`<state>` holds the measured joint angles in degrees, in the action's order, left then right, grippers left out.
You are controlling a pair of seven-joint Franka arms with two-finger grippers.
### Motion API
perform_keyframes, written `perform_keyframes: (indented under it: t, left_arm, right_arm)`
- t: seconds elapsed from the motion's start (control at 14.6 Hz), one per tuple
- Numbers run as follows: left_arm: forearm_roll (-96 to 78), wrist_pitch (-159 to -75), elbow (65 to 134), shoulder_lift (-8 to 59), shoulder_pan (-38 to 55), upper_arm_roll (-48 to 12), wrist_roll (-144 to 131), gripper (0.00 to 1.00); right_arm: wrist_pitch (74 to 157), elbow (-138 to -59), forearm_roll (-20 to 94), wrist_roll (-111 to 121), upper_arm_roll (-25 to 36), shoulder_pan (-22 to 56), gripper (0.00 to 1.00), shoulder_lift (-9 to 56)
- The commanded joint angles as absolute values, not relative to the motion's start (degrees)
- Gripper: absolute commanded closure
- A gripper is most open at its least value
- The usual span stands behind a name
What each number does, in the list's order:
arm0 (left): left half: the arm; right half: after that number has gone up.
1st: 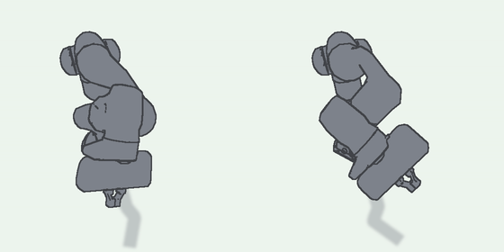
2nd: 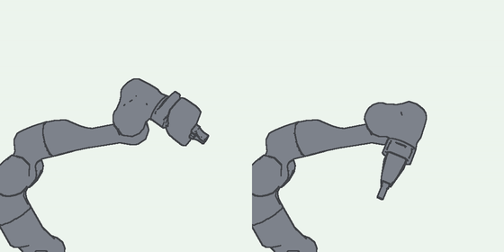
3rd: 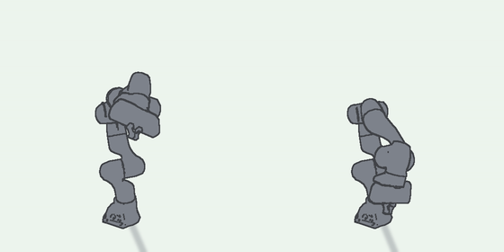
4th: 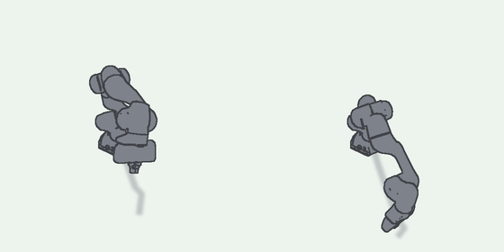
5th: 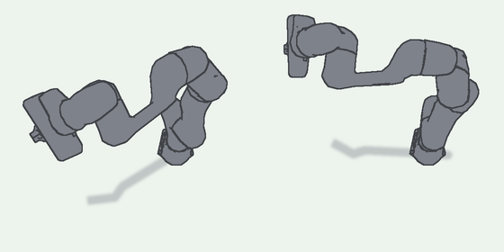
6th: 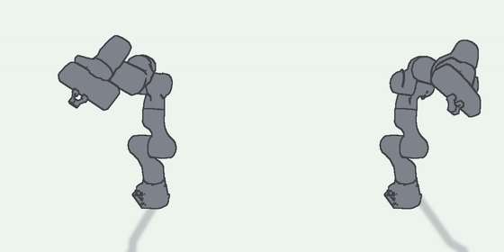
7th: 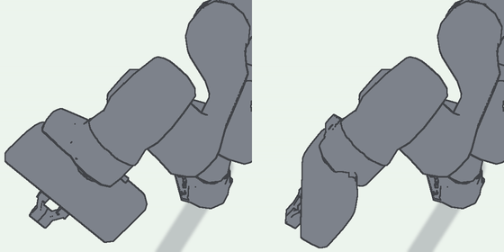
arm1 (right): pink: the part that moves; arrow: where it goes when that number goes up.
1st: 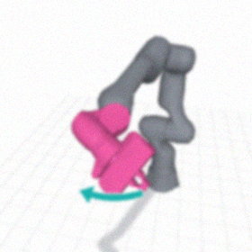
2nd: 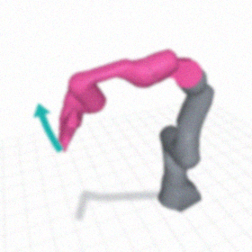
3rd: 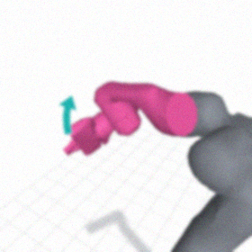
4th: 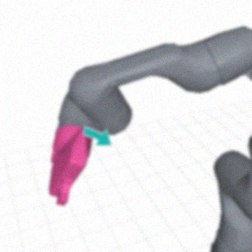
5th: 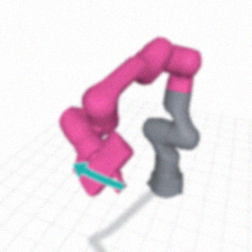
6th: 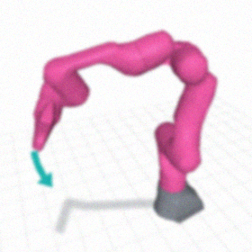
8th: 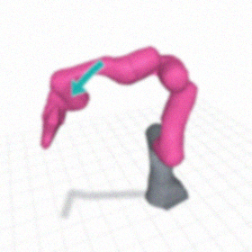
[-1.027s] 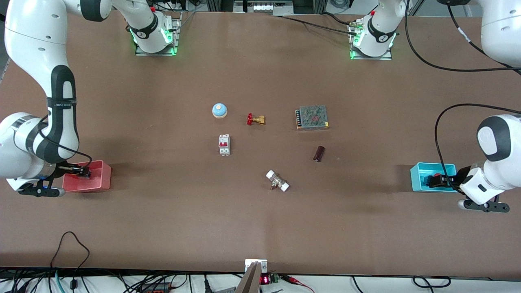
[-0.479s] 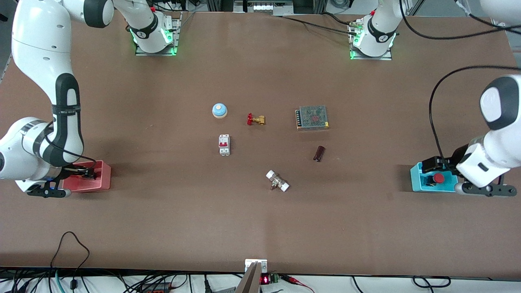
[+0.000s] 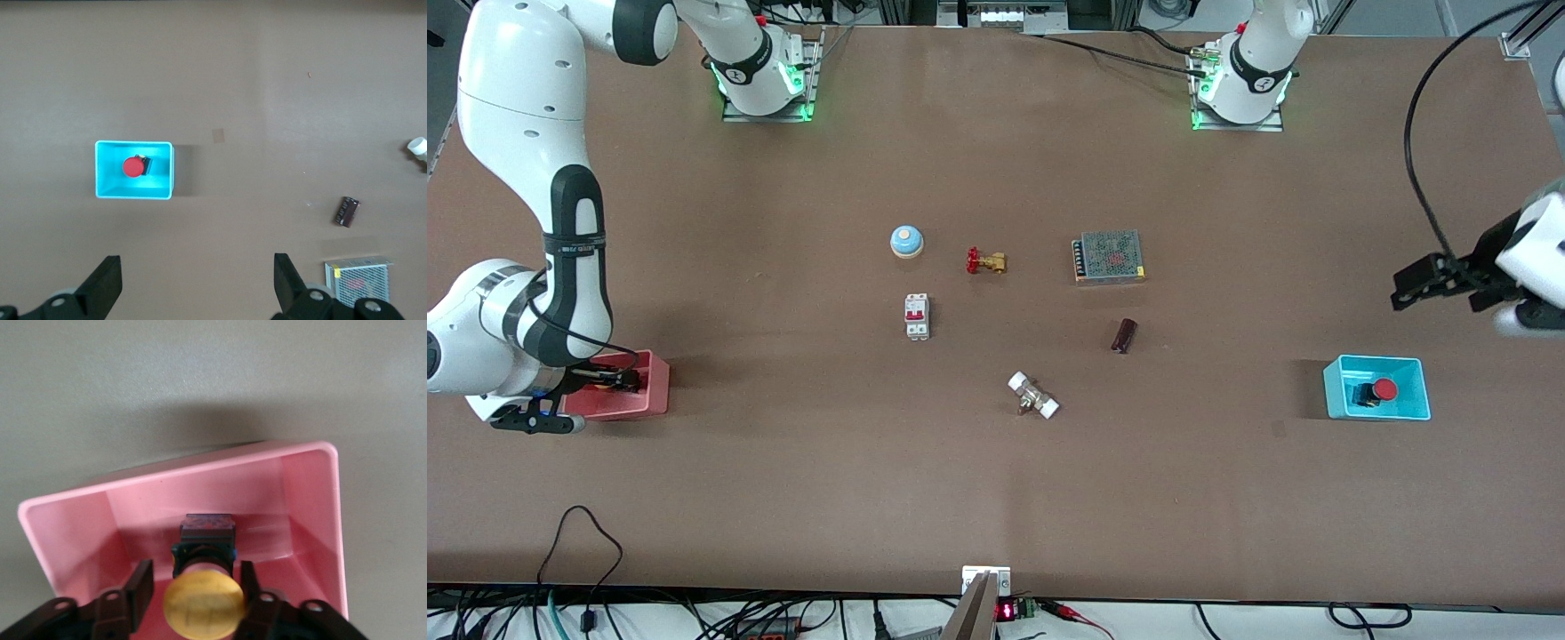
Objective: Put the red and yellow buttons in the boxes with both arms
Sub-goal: 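Release the red button into the cyan box while the right gripper lowers yellow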
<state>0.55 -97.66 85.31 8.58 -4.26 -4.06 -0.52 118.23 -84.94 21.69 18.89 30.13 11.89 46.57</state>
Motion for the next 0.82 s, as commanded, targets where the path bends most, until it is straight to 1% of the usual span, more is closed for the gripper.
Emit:
perform_keyframes:
  t: [0.0,0.07,0.27,0.41,0.75]
  left_arm:
    - [1.5,-96.8,87.9,3.7,-4.4,-4.7,-2.4,0.00]
    - [1.5,-96.2,88.0,3.0,-4.4,-4.7,-2.1,0.00]
    - [1.5,-94.8,88.0,1.9,-4.6,-5.5,-1.8,0.00]
    - [1.4,-94.7,88.1,1.7,-4.7,-5.6,-1.7,0.00]
    - [0.8,-91.5,84.9,1.7,-4.8,-5.7,-1.8,0.00]
  right_arm:
    - [115.5,-83.9,22.3,20.1,30.0,12.0,0.00,41.3]
    - [112.6,-83.3,22.5,20.1,30.0,12.0,0.00,39.7]
    - [104.9,-78.2,21.5,19.7,30.4,12.0,0.00,36.3]
    - [99.4,-75.5,20.5,19.0,30.4,13.4,0.00,33.8]
    - [93.1,-74.6,16.6,12.0,30.3,20.1,0.00,26.2]
